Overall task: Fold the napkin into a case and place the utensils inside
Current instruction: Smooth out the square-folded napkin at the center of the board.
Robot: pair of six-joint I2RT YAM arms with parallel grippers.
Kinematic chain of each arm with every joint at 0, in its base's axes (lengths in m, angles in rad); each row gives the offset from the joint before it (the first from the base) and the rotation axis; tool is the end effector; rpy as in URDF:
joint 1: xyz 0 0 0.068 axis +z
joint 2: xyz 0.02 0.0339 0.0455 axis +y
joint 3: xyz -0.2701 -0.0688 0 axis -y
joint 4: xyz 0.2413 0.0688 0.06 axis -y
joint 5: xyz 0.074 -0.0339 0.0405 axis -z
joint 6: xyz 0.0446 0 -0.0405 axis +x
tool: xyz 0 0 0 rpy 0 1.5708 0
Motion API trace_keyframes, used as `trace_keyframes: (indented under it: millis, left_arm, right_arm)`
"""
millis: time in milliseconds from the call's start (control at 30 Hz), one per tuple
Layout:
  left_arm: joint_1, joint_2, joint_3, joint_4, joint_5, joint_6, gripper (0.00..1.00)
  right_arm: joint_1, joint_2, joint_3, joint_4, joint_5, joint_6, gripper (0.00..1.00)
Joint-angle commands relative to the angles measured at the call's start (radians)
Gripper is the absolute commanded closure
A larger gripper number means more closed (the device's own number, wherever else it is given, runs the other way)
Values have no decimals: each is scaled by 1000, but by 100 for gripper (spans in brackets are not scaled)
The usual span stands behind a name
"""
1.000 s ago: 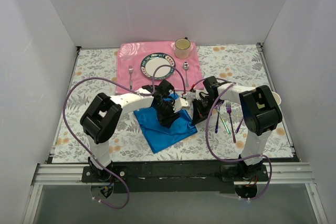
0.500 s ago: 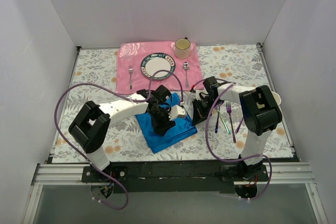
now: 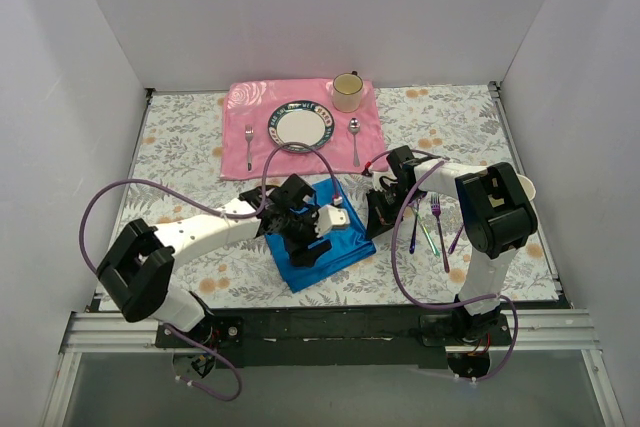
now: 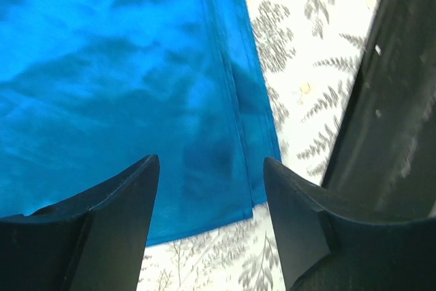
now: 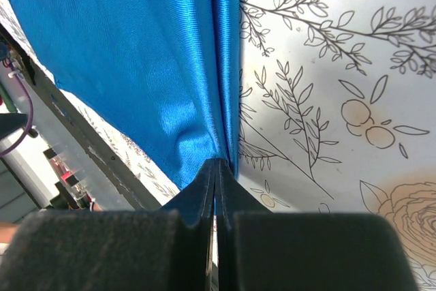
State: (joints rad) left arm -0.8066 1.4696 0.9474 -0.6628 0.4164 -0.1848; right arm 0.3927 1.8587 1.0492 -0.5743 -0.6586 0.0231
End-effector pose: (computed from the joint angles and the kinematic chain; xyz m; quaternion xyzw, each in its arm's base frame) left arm 0.1772 -0.2110 0.2075 0.3315 0.9021 -0.2677 0.0685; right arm 0.2916 0.1503 0.1318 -0.2028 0.9205 0.3333 0.0200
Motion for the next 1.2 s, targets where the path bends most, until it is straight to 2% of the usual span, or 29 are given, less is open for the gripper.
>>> trace_keyframes:
  millis: [0, 133, 233, 467, 1033, 1167]
  left_arm:
    - [-92, -49, -61, 225, -163, -145, 40]
    - [-163, -71, -110, 310, -302, -173, 41]
    - [-189, -60, -122, 345, -341, -165, 43]
    - [-238, 6, -122, 353, -360, -168, 45]
    - [-269, 77, -145, 364, -386, -148, 54]
    - [-269, 78, -150, 370, -393, -150, 61]
  right_arm:
    - [0, -6, 11, -21, -24, -11, 99]
    - [-2, 2, 11, -25, -24, -17, 99]
    - [0, 3, 9, -22, -24, -17, 99]
    - [1, 2, 9, -25, -30, -15, 99]
    - [0, -4, 6, -30, -39, -18, 99]
    - [0, -4, 8, -32, -39, -18, 99]
